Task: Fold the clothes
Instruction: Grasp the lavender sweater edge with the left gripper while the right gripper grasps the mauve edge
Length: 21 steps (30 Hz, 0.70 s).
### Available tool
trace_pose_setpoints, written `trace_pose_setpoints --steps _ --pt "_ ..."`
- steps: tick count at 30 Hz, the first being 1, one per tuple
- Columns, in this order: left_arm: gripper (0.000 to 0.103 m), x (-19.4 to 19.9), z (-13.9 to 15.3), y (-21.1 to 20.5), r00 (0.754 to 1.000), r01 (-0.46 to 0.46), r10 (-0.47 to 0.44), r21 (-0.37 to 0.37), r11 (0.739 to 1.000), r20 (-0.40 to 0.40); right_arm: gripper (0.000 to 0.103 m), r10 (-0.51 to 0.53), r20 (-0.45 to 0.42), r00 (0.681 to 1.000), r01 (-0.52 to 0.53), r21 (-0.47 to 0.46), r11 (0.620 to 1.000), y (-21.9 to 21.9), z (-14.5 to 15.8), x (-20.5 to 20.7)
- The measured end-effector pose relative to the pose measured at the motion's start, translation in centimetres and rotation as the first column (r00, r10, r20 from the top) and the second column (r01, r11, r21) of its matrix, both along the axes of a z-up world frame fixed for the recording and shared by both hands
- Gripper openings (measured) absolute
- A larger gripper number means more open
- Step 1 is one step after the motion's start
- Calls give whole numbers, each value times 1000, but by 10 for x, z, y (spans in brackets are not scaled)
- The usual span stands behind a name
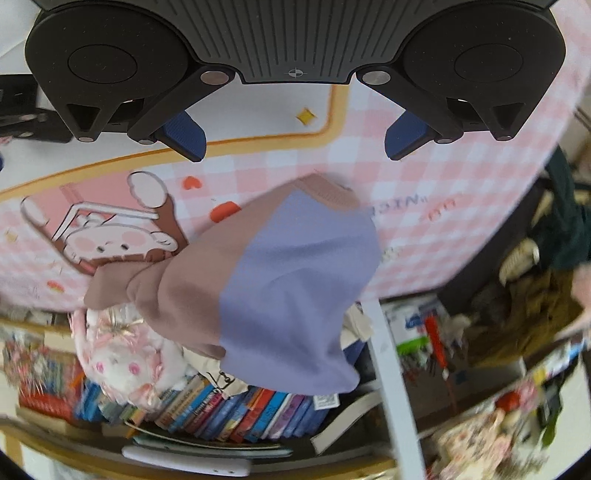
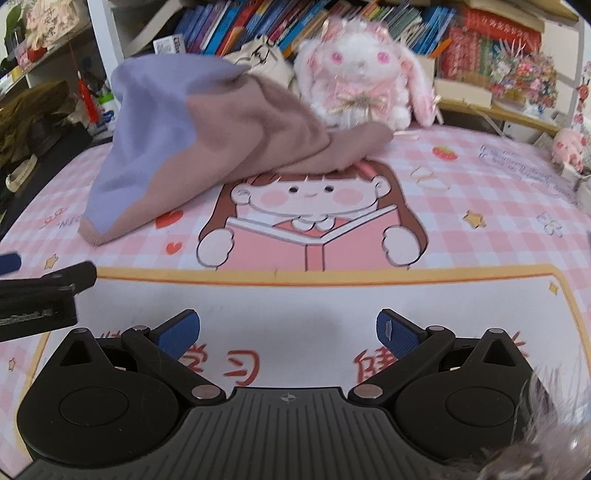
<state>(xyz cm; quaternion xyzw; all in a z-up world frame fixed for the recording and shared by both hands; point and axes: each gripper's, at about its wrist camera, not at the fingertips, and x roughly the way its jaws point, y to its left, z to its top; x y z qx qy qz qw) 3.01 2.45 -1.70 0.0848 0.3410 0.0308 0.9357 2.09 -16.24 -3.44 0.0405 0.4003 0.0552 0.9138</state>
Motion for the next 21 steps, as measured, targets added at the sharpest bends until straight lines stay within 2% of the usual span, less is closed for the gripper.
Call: trace_pose_setpoints --steps 3,5,10,13,16,17,18,20,21 --pt "103 13 -8 4 1000 19 -18 32 999 -9 103 23 -8 1000 -23 24 999 3 -1 -1" --pt "102 24 -14 8 1000 25 -25 46 999 -13 103 33 10 999 -32 -5 999 7 2 -2" --pt "92 55 -25 11 999 48 -46 99 994 -17 103 71 19 997 -70 -62 996 12 7 -3" --pt "76 71 -33 6 996 87 -83 155 984 -28 102 86 32 996 -82 -111 990 15 9 -6" --pt "73 83 -37 0 992 129 -126 220 967 -26 102 126 67 990 -113 -179 977 20 14 -8" --pt "62 86 -38 -2 990 142 -141 242 960 -23 102 143 79 987 -124 -202 972 22 15 -8" --pt "39 89 -39 -4 987 160 -158 258 953 -31 102 166 94 982 -141 -231 963 24 17 -9" --pt "15 93 -40 -4 983 181 -174 260 948 -52 102 242 132 961 -190 -316 930 32 20 -12" --pt "9 92 -34 -1 983 184 -177 225 957 -48 102 281 148 948 -213 -360 908 37 21 -13"
